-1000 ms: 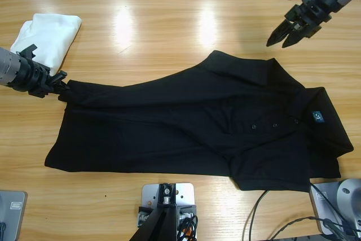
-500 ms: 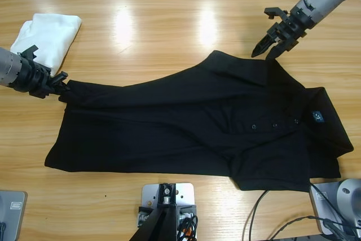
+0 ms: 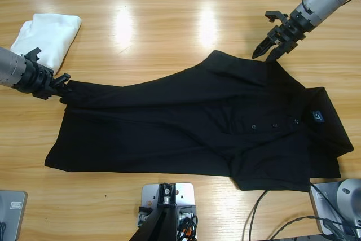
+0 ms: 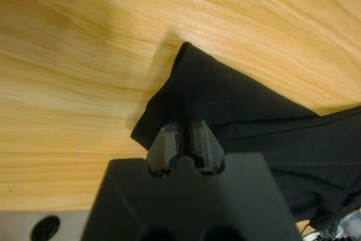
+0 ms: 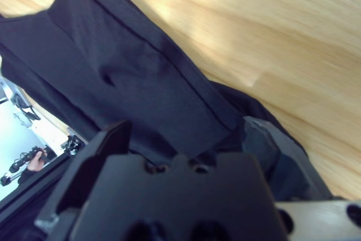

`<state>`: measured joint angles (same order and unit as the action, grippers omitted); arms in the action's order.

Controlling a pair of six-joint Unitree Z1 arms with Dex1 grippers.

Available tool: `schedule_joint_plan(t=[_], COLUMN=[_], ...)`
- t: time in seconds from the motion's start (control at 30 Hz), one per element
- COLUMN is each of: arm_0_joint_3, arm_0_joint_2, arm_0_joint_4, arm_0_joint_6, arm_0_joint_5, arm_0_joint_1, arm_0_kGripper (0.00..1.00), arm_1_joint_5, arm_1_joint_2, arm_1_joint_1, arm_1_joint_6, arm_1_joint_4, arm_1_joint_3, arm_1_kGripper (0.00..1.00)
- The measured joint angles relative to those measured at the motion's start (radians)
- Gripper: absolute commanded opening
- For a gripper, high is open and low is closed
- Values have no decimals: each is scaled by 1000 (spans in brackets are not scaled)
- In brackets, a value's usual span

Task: Fold clothes

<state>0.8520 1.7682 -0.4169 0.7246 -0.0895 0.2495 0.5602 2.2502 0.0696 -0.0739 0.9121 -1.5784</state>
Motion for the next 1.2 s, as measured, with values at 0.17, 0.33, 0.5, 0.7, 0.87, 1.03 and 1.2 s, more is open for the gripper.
schedule_joint_plan(t=[0.17, 0.33, 0.5, 0.7, 0.87, 1.03, 1.2], arm_0_joint_3=[0, 0, 0, 0, 0, 0, 0], arm_0_joint_2=[1, 1, 1, 1, 1, 1, 1], arm_0_joint_4=[2, 2, 3, 3, 3, 3, 3], arm_0_joint_6=[0, 4, 8, 8, 8, 8, 8], arm_0_joint_5=[0, 0, 0, 0, 0, 0, 0], arm_0_joint_1=[0, 0, 0, 0, 0, 0, 0], arm_0_kGripper=[0, 0, 0, 0, 0, 0, 0], arm_1_joint_5=[-28, -37, -33, -32, -32, -32, -32], arm_1_joint_2=[0, 1, 14, 22, 24, 24, 24], arm_1_joint_1=[0, 0, 0, 0, 0, 0, 0], arm_1_joint_6=[0, 0, -3, -6, -38, -64, -83], arm_1_joint_4=[0, 0, 0, 0, 0, -21, -34], arm_1_joint_3=[6, 14, 14, 14, 14, 14, 27], arm_1_kGripper=[709, 519, 517, 112, 0, 0, 0])
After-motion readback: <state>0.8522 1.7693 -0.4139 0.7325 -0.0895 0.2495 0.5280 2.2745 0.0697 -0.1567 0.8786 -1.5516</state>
